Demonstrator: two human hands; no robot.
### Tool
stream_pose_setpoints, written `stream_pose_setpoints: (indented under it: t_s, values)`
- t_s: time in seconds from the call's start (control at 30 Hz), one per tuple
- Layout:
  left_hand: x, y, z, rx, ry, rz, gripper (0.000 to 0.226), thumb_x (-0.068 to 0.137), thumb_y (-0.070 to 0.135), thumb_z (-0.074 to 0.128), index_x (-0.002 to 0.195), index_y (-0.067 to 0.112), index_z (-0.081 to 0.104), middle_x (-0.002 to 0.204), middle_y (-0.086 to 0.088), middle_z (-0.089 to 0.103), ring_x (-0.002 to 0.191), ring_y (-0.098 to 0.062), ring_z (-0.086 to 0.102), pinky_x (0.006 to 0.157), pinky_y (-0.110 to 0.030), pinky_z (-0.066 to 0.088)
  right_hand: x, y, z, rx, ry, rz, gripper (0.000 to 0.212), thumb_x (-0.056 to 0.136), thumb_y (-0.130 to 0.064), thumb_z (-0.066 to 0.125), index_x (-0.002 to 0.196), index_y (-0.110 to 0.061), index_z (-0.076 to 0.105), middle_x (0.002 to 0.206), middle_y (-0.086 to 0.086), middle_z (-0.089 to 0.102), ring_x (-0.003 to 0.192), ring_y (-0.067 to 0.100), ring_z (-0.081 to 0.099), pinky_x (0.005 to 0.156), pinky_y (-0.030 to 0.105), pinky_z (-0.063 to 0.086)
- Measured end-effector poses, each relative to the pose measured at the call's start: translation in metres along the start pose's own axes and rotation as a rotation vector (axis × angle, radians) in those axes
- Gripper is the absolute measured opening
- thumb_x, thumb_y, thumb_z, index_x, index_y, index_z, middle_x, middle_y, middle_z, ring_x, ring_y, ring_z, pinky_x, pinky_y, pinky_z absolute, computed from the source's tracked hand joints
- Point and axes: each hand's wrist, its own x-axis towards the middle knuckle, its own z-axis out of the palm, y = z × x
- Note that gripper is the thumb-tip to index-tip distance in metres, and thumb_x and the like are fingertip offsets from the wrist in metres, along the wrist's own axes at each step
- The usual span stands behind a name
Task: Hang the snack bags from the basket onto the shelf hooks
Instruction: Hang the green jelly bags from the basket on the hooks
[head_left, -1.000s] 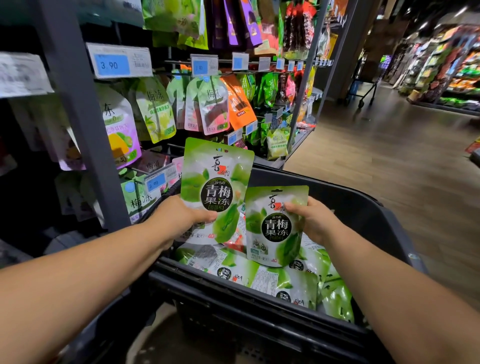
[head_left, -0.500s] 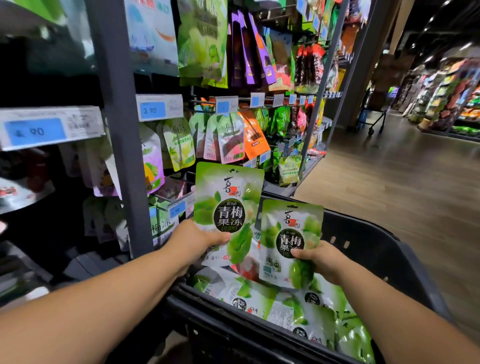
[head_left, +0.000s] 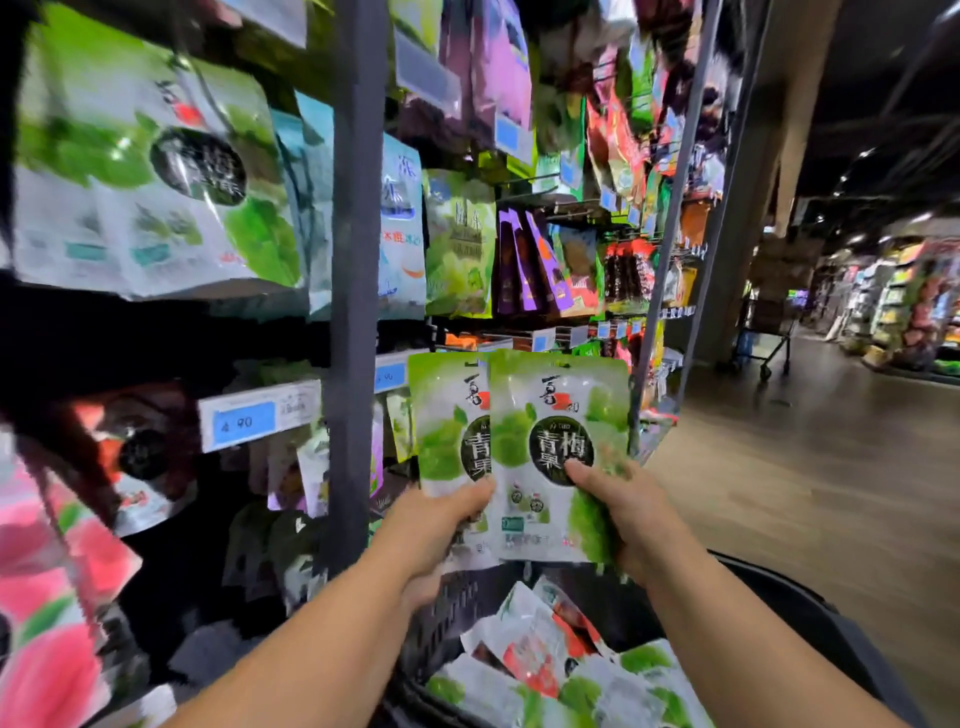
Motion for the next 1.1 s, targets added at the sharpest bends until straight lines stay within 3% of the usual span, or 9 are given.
stream_pose_setpoints:
  t_s: [0.13,0.23,0.37,0.43,0.53,0.63,0.83,0.97,1.1]
  values:
    - [-0.022,0.019,-0.006,-0.026,-0.025,0.096,0.055,0.06,0.01,0.088,0.111,0.003,0.07,0.106,-0.017,0.074,0.105,-0.039,0.068,0.096,-0.055,0.052,-0.009,-0.018,0.033,-0.047,-0.042,-0.037,0.025,0.076,-0.012,0.081,0.1,-0.011,0.072,0.099,0.016,0.075,0.095,0.038,0.071,0.094,0.061,0.051]
    - [-0.034,0.039,-0.014,-0.072,-0.009,0.16,0.048,0.064,-0.001,0.08,0.111,-0.003,0.068,0.107,-0.022,0.072,0.102,-0.039,0.069,0.091,-0.052,0.055,-0.016,-0.033,0.061,-0.098,-0.092,-0.074,0.028,0.084,-0.017,0.077,0.11,-0.017,0.068,0.102,0.009,0.076,0.096,0.031,0.072,0.094,0.053,0.054]
    - [-0.045,0.062,-0.029,-0.068,0.107,0.231,0.025,0.076,-0.003,0.076,0.1,0.004,0.072,0.097,-0.012,0.076,0.09,-0.026,0.074,0.085,-0.04,0.059,-0.03,-0.063,0.09,-0.24,-0.29,-0.04,0.031,0.09,-0.03,0.069,0.118,-0.032,0.056,0.099,-0.006,0.077,0.088,0.014,0.074,0.068,0.029,0.057]
    - [-0.051,0.073,-0.036,-0.053,0.122,0.262,0.025,0.076,-0.001,0.077,0.099,0.007,0.073,0.095,-0.01,0.077,0.09,-0.027,0.074,0.087,-0.044,0.058,-0.036,-0.074,0.094,-0.262,-0.397,0.023,0.057,0.074,-0.022,0.085,0.117,-0.038,0.052,0.103,-0.003,0.075,0.089,0.015,0.073,0.064,0.028,0.055]
    - [-0.061,0.088,-0.044,-0.063,0.141,0.293,0.025,0.077,-0.002,0.077,0.1,0.006,0.072,0.092,-0.009,0.077,0.09,-0.029,0.073,0.088,-0.048,0.057,-0.048,-0.087,0.103,-0.264,-0.49,0.064,0.079,0.059,0.003,0.086,0.115,-0.039,0.05,0.105,0.007,0.073,0.095,0.03,0.071,0.071,0.044,0.061]
    - [-0.069,0.101,-0.048,-0.087,0.138,0.289,0.031,0.076,-0.002,0.077,0.106,0.002,0.071,0.095,-0.013,0.076,0.093,-0.032,0.073,0.089,-0.051,0.056,-0.052,-0.093,0.113,-0.248,-0.466,0.013,0.075,0.058,-0.001,0.081,0.12,-0.032,0.052,0.102,0.006,0.075,0.094,0.029,0.072,0.075,0.046,0.06]
    - [-0.078,0.122,-0.052,-0.071,0.141,0.389,0.032,0.075,0.008,0.079,0.106,0.01,0.072,0.098,-0.009,0.077,0.092,-0.026,0.074,0.088,-0.047,0.057,-0.036,-0.091,0.131,-0.125,-0.408,-0.115,0.058,0.069,-0.008,0.079,0.12,-0.022,0.056,0.105,0.003,0.075,0.09,0.02,0.073,0.066,0.032,0.055]
    - [-0.077,0.138,-0.058,-0.039,0.185,0.487,0.024,0.081,0.012,0.075,0.105,0.016,0.073,0.101,-0.008,0.076,0.095,-0.026,0.073,0.085,-0.044,0.057,-0.024,-0.098,0.146,-0.06,-0.39,-0.197,0.073,0.061,-0.018,0.082,0.127,-0.023,0.052,0.11,0.005,0.074,0.094,0.024,0.072,0.064,0.032,0.052]
    - [-0.077,0.156,-0.079,0.078,0.361,0.594,0.02,0.076,0.038,0.081,0.095,0.033,0.076,0.099,0.002,0.077,0.095,-0.022,0.073,0.092,-0.05,0.054,-0.01,-0.113,0.17,0.004,-0.422,-0.239,0.058,0.079,-0.008,0.076,0.127,-0.024,0.048,0.107,0.002,0.072,0.08,0.012,0.074,0.058,0.025,0.054]
